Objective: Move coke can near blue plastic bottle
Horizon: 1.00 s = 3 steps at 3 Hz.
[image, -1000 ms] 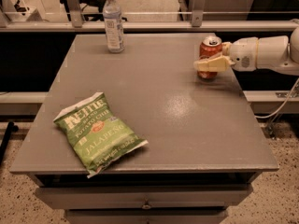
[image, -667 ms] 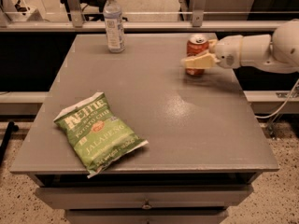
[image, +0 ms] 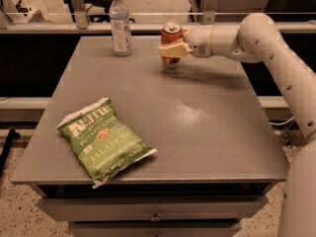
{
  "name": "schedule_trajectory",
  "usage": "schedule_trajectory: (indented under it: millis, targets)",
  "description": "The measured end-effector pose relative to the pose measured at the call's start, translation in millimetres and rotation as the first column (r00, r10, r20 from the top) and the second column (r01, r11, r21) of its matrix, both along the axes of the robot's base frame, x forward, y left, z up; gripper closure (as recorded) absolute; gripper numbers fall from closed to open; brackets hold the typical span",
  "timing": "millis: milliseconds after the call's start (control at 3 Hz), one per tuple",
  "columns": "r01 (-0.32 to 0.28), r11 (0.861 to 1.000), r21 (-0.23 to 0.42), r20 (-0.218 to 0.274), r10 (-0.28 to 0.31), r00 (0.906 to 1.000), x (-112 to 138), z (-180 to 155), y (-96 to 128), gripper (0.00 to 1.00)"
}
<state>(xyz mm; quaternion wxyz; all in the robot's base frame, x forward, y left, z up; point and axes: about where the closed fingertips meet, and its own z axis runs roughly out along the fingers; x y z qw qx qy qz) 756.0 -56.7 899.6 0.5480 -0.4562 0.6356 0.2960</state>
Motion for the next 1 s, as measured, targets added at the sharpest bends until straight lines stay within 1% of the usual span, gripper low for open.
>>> schedule_trajectory:
  millis: [333, 667, 1000]
  targets:
    - [-0.027, 0.999, 0.035, 0.013, 0.026, 0.9996, 24.0, 10.5, 35.9, 1.00]
    - [-0.059, 0.997, 0.050, -0.006, 0.060, 0.9982, 35.3, 12.1, 66.5, 1.00]
    - [-0.083, 0.996, 0.042, -0.026, 0.084, 0.9961, 39.4, 8.2, 84.3, 1.00]
